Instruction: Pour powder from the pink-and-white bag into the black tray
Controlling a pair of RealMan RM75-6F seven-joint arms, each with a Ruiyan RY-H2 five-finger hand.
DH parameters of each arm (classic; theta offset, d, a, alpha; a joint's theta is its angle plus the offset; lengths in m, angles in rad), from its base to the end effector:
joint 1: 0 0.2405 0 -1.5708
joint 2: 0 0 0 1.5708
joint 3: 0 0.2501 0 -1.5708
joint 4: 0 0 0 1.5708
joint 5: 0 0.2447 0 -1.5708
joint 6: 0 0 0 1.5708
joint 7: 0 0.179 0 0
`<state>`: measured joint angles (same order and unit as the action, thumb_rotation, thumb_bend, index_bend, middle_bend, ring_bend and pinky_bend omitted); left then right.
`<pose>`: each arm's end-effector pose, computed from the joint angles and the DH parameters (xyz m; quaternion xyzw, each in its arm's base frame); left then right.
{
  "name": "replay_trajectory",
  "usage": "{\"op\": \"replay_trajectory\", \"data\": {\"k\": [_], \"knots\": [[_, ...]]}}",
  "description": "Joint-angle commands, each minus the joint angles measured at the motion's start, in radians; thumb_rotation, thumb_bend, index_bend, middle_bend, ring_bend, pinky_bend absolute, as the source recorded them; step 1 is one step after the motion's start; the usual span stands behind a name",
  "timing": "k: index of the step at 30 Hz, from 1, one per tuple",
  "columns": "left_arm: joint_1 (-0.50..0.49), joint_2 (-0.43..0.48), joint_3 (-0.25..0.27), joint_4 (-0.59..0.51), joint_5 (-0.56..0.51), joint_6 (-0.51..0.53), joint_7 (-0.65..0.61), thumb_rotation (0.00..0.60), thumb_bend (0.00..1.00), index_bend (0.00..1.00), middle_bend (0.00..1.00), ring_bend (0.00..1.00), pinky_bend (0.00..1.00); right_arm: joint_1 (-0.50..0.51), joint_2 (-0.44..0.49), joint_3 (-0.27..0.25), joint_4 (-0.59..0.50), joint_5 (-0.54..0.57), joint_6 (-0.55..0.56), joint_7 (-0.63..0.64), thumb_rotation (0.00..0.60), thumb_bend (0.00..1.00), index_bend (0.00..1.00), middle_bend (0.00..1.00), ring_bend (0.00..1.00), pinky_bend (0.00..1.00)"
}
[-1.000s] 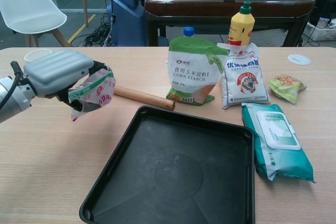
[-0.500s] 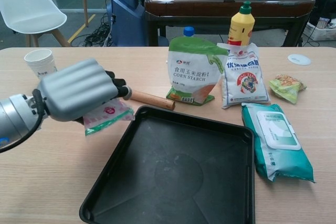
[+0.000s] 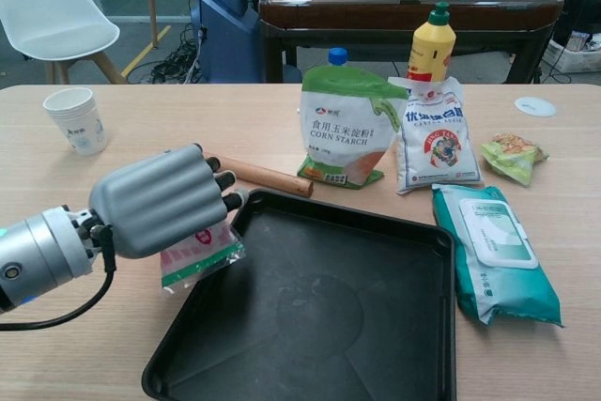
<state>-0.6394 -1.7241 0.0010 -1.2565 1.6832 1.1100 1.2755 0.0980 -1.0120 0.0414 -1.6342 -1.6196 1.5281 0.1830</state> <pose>-0.1309 0.2955 -0.1208 -0.8205 0.2339 -0.1998 0.4818 -0.3003 -0.2193 0.1534 0.6078 -0.3787 0.4495 0.5340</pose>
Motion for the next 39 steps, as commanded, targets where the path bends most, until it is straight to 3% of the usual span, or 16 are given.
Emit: {"op": "replay_trajectory", "data": {"k": [1,8,17,27,35,39], "knots": [[0.038,-0.026,-0.007,-0.003,-0.053,-0.020,0.180,0.600,0.27,0.22,0.44,0.47,0.65,-0.001,0.000,-0.001,0.001,-0.001,0.002,0.001,0.600,0.16,0.18,0.25,0.10,0.12],[0.069,-0.050,-0.009,-0.023,-0.104,-0.024,0.415,0.600,0.27,0.17,0.44,0.47,0.65,-0.003,-0.004,0.000,0.004,0.001,0.005,0.005,0.600,0.16,0.18,0.25,0.10,0.12],[0.078,-0.068,-0.012,-0.072,-0.131,-0.014,0.539,0.600,0.27,0.15,0.44,0.48,0.65,-0.009,-0.011,-0.001,0.016,0.008,0.011,0.016,0.600,0.16,0.18,0.25,0.10,0.12],[0.084,-0.088,0.021,-0.085,-0.139,-0.023,0.598,0.600,0.27,0.15,0.44,0.49,0.68,-0.012,-0.017,0.001,0.029,0.008,0.016,0.028,0.600,0.16,0.18,0.25,0.10,0.12],[0.085,-0.092,0.006,-0.082,-0.166,-0.018,0.611,0.600,0.27,0.14,0.44,0.49,0.68,-0.015,-0.018,0.001,0.037,0.010,0.021,0.034,0.600,0.16,0.18,0.25,0.10,0.12],[0.076,-0.075,-0.008,-0.119,-0.183,-0.028,0.551,0.600,0.27,0.13,0.44,0.49,0.68,-0.015,-0.020,0.001,0.038,0.010,0.019,0.033,0.600,0.16,0.18,0.25,0.10,0.12]]}}
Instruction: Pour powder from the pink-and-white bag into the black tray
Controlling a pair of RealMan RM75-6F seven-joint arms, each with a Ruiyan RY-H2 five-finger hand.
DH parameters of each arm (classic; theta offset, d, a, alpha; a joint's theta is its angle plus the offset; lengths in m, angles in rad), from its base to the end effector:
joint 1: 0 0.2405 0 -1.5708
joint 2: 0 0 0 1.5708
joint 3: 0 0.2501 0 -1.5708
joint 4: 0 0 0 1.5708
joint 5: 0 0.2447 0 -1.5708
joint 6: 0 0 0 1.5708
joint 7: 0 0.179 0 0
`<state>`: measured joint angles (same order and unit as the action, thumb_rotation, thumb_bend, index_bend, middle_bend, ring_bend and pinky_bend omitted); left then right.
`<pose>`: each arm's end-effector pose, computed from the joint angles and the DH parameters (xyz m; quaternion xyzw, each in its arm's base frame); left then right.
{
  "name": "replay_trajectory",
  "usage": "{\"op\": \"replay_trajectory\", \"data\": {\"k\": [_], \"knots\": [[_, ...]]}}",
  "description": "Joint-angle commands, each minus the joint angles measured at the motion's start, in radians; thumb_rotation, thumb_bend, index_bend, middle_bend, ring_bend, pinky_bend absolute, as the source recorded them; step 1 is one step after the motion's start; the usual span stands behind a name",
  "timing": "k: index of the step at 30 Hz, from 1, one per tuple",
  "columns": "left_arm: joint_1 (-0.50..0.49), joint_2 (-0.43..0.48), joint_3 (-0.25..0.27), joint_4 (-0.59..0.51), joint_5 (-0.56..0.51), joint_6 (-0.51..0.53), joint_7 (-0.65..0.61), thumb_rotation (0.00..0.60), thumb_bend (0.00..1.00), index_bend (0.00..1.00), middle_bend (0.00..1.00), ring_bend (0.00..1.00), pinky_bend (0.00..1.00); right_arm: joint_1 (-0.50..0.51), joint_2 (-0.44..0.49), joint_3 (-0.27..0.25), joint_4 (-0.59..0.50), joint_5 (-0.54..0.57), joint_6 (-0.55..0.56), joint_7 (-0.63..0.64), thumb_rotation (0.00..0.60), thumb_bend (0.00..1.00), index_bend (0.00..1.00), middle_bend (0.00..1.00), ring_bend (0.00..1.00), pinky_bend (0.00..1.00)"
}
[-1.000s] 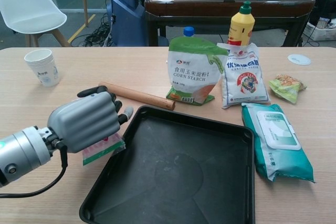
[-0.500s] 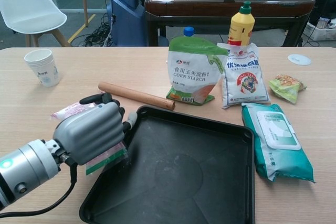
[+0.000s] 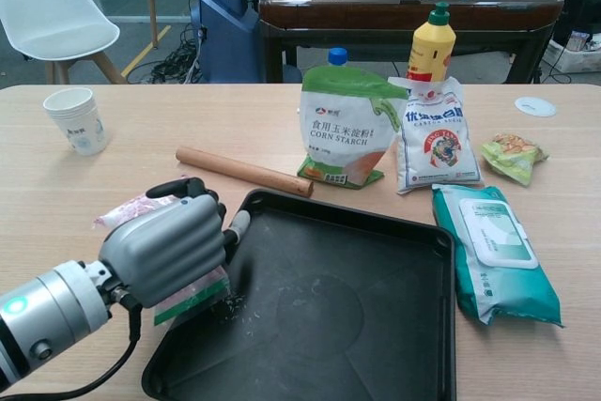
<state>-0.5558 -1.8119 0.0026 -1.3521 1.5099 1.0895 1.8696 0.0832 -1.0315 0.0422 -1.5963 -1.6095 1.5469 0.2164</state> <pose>-0.1251 0.2631 -0.1473 -0.7918 0.3259 -0.0602 0.5131 -0.3101 -0.2157 0.1554 0.5954 -0.3839 0.4544 0.5401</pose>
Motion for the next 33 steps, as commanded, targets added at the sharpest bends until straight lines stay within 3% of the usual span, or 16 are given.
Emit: {"op": "replay_trajectory", "data": {"k": [1,7,16,25,33], "knots": [[-0.012,0.019,-0.013,-0.032,-0.010,-0.009,-0.062,0.600,0.27,0.13,0.44,0.49,0.68,0.000,0.000,0.001,0.000,0.001,0.000,0.000,0.600,0.16,0.18,0.25,0.10,0.12],[-0.053,0.063,-0.034,-0.062,0.021,-0.028,-0.292,0.600,0.27,0.14,0.44,0.49,0.68,0.000,0.001,0.003,-0.005,0.001,0.002,-0.005,0.600,0.16,0.18,0.25,0.10,0.12],[-0.085,0.094,-0.082,-0.009,0.063,0.026,-0.728,0.600,0.27,0.16,0.44,0.48,0.67,-0.001,0.003,0.005,-0.011,0.007,0.000,-0.011,0.600,0.16,0.18,0.25,0.10,0.12],[-0.077,0.134,-0.184,-0.069,-0.125,-0.020,-1.050,0.600,0.27,0.17,0.44,0.48,0.67,0.005,0.003,0.008,-0.021,0.012,-0.011,-0.025,0.600,0.16,0.18,0.25,0.10,0.12],[-0.080,0.146,-0.219,-0.036,-0.158,-0.023,-1.343,0.600,0.27,0.19,0.44,0.47,0.67,0.011,0.003,0.011,-0.032,0.018,-0.023,-0.040,0.600,0.16,0.18,0.25,0.10,0.12]]}}
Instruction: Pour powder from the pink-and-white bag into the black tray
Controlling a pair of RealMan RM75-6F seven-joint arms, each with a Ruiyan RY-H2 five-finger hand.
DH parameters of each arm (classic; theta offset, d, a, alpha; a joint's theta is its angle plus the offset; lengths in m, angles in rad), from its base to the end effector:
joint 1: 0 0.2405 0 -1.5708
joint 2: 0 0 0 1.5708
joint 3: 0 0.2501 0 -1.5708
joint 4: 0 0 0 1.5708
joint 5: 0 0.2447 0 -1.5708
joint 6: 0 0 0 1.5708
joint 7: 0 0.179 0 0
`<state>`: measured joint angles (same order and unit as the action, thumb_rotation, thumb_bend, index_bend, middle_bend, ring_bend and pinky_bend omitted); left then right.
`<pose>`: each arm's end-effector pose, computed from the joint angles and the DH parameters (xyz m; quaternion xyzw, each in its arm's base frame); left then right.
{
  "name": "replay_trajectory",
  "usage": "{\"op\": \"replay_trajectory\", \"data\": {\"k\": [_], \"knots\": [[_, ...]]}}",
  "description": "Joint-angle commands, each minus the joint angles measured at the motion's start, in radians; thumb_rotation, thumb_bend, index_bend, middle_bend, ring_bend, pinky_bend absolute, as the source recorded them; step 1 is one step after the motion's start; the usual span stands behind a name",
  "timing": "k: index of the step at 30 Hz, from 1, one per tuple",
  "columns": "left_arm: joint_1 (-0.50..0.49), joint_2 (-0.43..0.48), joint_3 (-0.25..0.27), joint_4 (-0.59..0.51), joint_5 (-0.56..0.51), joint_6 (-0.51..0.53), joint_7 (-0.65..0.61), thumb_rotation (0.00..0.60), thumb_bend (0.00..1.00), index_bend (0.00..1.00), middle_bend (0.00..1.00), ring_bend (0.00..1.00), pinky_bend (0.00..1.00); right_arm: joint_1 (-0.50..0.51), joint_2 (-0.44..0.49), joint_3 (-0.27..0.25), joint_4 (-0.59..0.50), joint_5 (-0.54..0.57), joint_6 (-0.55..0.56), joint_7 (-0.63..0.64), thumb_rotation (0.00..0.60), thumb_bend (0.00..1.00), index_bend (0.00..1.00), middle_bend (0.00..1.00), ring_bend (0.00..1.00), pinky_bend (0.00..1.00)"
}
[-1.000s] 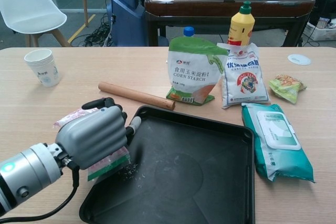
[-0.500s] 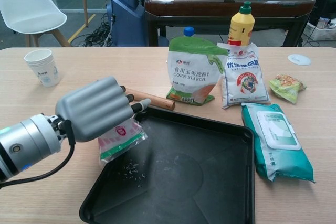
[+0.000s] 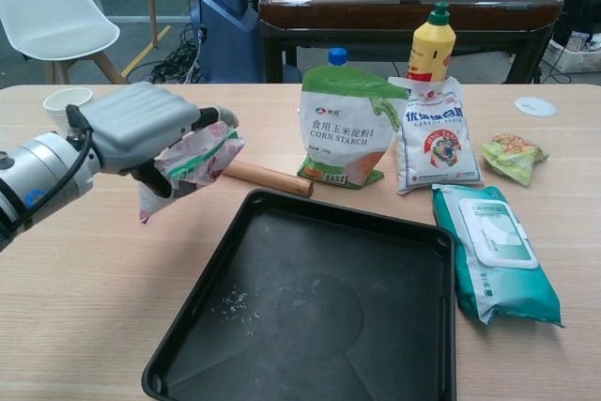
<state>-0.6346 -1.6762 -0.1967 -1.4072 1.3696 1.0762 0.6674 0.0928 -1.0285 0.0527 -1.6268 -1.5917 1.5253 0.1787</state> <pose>-0.1173 0.3520 -0.0770 -0.7787 -0.1934 -0.3585 0.4772 -0.3049 -0.2210 0.1527 0.5958 -0.3840 0.4488 0.5442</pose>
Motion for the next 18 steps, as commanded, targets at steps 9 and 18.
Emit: {"op": "replay_trajectory", "data": {"k": [9,18], "knots": [[-0.003,0.001,-0.006,0.104,-0.037,-0.070,-0.459,0.600,0.27,0.19,0.44,0.47,0.67,0.003,0.001,0.001,-0.010,0.006,-0.008,-0.011,0.600,0.16,0.18,0.25,0.10,0.12],[-0.007,-0.008,-0.001,0.166,-0.051,-0.124,-0.715,0.600,0.27,0.19,0.44,0.47,0.67,0.002,0.001,0.001,-0.013,0.013,-0.012,-0.014,0.600,0.16,0.18,0.25,0.10,0.12]]}}
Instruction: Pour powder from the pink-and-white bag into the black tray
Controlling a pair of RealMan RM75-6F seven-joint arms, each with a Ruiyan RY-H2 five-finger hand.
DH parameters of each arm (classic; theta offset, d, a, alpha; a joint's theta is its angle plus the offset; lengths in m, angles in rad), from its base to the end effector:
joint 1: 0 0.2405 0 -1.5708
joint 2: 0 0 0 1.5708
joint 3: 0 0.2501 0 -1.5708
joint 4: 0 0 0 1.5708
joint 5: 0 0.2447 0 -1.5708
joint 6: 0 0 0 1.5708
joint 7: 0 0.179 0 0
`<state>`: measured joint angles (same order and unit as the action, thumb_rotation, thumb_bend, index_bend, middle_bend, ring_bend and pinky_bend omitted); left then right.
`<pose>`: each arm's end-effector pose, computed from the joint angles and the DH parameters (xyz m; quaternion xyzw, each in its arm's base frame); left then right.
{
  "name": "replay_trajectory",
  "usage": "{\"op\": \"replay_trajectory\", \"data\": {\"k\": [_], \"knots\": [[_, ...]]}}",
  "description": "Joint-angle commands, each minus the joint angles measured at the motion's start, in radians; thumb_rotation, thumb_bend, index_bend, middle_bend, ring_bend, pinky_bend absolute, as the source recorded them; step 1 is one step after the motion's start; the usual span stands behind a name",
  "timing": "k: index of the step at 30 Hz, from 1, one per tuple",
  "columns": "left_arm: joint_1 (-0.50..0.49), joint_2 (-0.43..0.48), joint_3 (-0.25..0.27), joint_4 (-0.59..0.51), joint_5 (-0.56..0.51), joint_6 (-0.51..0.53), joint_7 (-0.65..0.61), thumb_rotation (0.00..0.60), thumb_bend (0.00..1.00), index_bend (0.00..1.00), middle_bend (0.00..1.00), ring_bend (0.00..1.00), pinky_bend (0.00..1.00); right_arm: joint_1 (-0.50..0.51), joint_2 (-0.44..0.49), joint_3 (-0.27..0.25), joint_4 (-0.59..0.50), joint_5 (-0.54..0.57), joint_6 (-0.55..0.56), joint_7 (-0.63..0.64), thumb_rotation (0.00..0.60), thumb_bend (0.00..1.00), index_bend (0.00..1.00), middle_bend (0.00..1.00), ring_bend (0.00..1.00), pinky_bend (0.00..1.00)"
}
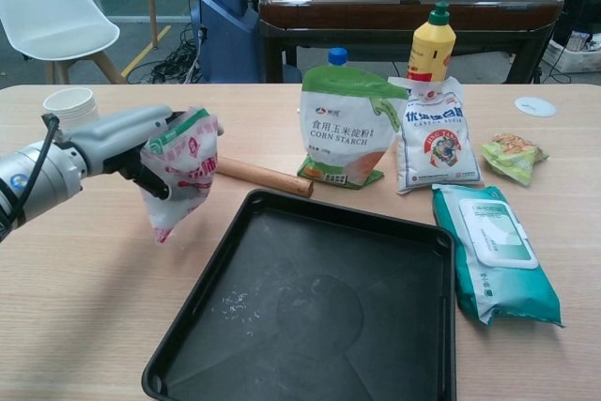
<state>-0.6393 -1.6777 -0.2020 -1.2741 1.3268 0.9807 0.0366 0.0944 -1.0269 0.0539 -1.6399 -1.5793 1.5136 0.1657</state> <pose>-0.1605 0.3752 -0.0823 -0.6964 -0.4292 -0.4300 0.3821 -0.3045 -0.2218 0.1510 0.5945 -0.3884 0.4440 0.5464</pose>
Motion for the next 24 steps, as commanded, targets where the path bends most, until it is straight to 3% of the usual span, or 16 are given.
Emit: {"op": "replay_trajectory", "data": {"k": [1,9,15,24], "knots": [[-0.004,-0.006,0.007,0.036,-0.004,-0.036,-0.112,0.600,0.27,0.19,0.44,0.47,0.67,0.001,-0.001,0.000,0.000,0.000,-0.002,-0.001,0.600,0.16,0.18,0.25,0.10,0.12],[-0.016,-0.026,0.032,0.114,0.041,-0.046,-0.262,0.600,0.27,0.16,0.43,0.43,0.64,0.000,0.000,0.001,-0.001,0.006,-0.004,-0.004,0.600,0.16,0.18,0.25,0.10,0.12],[-0.020,-0.046,0.049,0.142,0.044,-0.055,-0.282,0.600,0.27,0.10,0.33,0.31,0.52,-0.002,0.000,0.000,-0.001,0.008,-0.003,-0.005,0.600,0.16,0.18,0.25,0.10,0.12],[-0.021,-0.058,0.051,0.135,0.037,-0.043,-0.280,0.600,0.27,0.03,0.25,0.24,0.49,-0.006,0.002,0.000,-0.003,0.008,0.001,-0.005,0.600,0.16,0.18,0.25,0.10,0.12]]}}
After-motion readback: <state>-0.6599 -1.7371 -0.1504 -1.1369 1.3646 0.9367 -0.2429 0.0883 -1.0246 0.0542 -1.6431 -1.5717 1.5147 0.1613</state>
